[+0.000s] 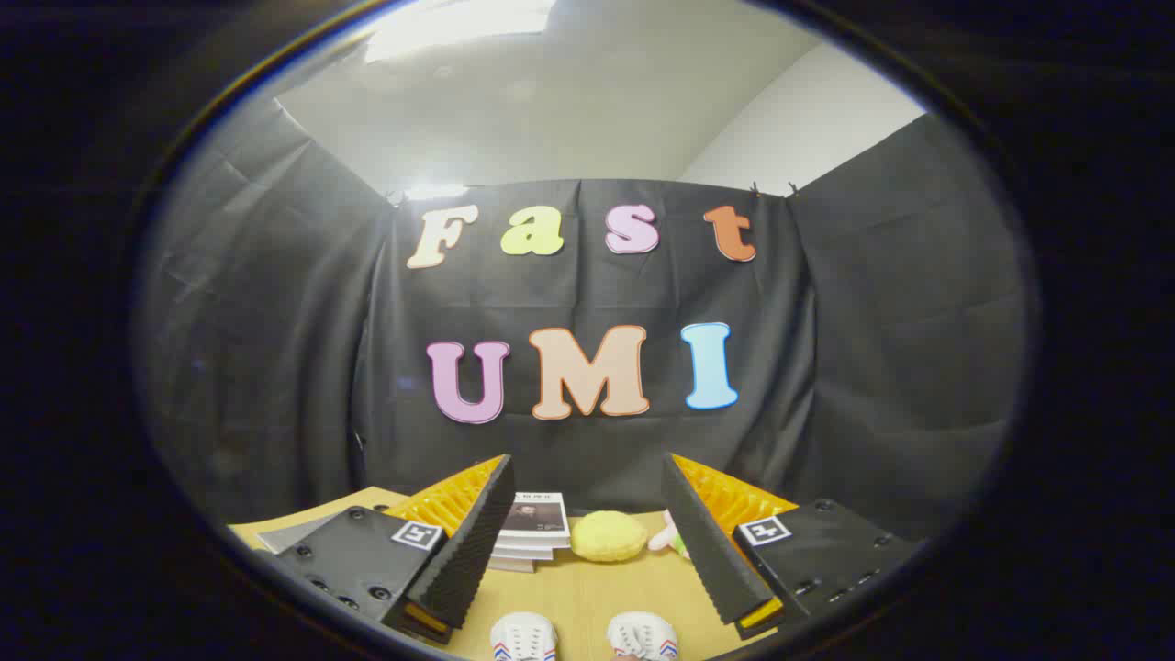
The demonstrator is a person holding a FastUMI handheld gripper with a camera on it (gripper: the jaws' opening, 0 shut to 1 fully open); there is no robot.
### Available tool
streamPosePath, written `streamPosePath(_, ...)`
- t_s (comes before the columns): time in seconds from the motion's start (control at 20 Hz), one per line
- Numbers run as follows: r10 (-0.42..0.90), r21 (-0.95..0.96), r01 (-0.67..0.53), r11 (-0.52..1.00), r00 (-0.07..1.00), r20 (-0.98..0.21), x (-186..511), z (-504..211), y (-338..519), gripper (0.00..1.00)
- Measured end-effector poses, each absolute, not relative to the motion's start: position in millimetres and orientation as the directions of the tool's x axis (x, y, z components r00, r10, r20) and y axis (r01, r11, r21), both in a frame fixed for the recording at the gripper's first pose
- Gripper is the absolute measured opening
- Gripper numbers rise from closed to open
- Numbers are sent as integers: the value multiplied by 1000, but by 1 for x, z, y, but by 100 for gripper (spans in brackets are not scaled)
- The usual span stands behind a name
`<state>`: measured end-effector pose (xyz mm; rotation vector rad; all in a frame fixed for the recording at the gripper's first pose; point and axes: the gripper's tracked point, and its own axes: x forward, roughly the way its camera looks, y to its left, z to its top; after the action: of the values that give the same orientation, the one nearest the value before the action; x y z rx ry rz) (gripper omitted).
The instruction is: Open the storage box then place both shoes into the box .Put the left shoe in first, then the right shoe, with the right side of both shoes facing outward in a uniform manner.
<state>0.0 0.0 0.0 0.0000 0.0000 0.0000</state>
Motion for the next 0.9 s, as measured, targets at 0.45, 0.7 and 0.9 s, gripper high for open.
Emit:
streamPosePath(0.45, 6, -11, -6, 1000, 1000, 1, 5, 4, -9, 100)
streamPosePath(0.7, 21, -18, -21, 1000, 1000, -12, 4, 0, -8, 100)
streamPosePath(0.9, 30, -40, -31, 999, 999, -12, 2, -2, -6, 100)
